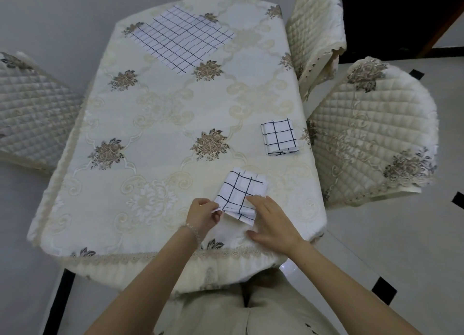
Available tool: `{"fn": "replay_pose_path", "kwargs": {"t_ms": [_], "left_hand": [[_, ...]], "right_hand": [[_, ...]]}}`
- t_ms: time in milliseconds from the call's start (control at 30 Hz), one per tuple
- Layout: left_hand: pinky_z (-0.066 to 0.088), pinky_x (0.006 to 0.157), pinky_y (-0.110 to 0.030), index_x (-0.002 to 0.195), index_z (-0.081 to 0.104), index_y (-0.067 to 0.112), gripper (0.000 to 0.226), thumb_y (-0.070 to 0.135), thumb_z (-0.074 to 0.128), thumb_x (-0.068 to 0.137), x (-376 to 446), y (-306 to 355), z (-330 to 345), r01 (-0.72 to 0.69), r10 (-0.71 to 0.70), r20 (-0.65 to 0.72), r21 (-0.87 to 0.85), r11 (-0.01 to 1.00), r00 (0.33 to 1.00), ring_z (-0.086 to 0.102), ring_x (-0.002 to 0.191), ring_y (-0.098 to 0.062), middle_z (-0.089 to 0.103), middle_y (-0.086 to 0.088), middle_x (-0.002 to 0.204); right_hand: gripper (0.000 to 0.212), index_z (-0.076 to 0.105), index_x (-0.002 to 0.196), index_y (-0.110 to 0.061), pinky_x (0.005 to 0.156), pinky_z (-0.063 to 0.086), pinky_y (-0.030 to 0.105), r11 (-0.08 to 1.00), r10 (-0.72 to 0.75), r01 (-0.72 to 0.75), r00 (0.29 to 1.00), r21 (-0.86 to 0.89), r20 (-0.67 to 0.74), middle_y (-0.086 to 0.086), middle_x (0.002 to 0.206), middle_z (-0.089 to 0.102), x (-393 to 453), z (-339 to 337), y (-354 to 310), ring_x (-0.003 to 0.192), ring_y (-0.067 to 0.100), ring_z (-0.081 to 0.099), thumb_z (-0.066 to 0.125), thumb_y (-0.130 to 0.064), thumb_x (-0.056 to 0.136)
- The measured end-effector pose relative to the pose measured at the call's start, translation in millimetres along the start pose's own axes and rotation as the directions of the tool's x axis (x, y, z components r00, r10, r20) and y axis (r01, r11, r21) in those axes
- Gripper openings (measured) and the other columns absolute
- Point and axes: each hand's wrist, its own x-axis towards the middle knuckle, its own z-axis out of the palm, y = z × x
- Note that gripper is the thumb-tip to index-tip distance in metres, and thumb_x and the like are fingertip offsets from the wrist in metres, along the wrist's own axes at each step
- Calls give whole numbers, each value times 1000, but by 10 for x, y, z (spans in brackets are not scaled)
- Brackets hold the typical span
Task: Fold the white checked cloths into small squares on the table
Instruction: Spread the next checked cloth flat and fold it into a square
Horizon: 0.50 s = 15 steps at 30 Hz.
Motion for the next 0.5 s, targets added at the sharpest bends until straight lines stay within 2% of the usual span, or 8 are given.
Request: {"fn": "replay_pose_path", "kwargs": {"t_ms": [67, 133, 167, 233, 300, 367, 433, 500], "left_hand": [[35, 39, -17, 66, 39, 10, 32, -10, 44, 90, -73, -10, -20, 11, -11, 47, -12, 1000, 999, 48, 41, -13, 38, -7, 63], [36, 42, -19, 71, 44, 7, 25, -4, 41, 92, -135, -30, -56, 1, -2, 87, 7, 1000, 996, 49, 41, -12, 44, -8, 61], [38, 46, -22, 76, 46, 6, 20, -2, 40, 93, -160, -44, -74, -20, 16, 98, 46, 999, 995, 50, 44, -14, 48, -11, 63], [42, 55, -27, 92, 48, 7, 13, 0, 37, 93, -128, -105, -160, -132, 125, 44, 248, 960, 991, 55, 57, -20, 57, -15, 78], [44, 64, -25, 108, 49, 16, 31, -4, 37, 88, -42, -192, -276, -288, 318, 41, 544, 788, 947, 57, 73, -19, 59, -10, 97], [43, 72, -23, 118, 49, 22, 48, -9, 41, 81, 63, -259, -339, -447, 464, 211, 750, 488, 861, 54, 86, -15, 53, -1, 108], [42, 79, -24, 122, 53, 17, 53, -8, 51, 76, 167, -300, -329, -576, 509, 408, 785, 229, 758, 51, 96, -14, 50, 0, 114], [43, 80, -28, 118, 58, 17, 47, 1, 63, 73, 246, -323, -277, -652, 510, 532, 755, 76, 676, 50, 95, -16, 52, -1, 111]], "right_hand": [[63, 44, 138, -18, 112, 26, 23, 999, 20, -17, 998, 40, -59, -2, 138, 48, 43, 22, -26, 128, 13, 41, 72, -25, 81], [39, 58, 121, -15, 100, 41, 26, 993, -4, 24, 986, 117, -169, 0, 125, 58, 69, 46, -48, 117, 13, 50, 67, -12, 83], [31, 61, 115, -17, 95, 44, 26, 984, 13, 26, 975, 176, -220, -4, 120, 60, 70, 39, -66, 113, 11, 53, 63, -9, 85], [33, 60, 109, -29, 90, 46, 21, 954, 117, -29, 953, 299, -279, -23, 115, 59, 56, -4, -115, 108, 1, 55, 59, -5, 87], [36, 58, 107, -36, 90, 44, 14, 941, 175, -73, 941, 332, -288, -36, 113, 56, 17, -44, -156, 107, -10, 53, 58, -7, 87], [32, 60, 106, -35, 92, 42, 12, 938, 176, -77, 945, 338, -275, -40, 114, 55, -46, -23, -126, 108, -12, 51, 58, -10, 86], [36, 63, 106, -32, 96, 42, 14, 927, 216, -118, 944, 356, -249, -36, 114, 57, -108, 16, -63, 110, -8, 54, 62, -4, 83], [41, 64, 105, -34, 96, 44, 16, 918, 260, -167, 939, 359, -227, -33, 111, 59, -162, 40, -12, 109, -3, 56, 63, -1, 80]]}}
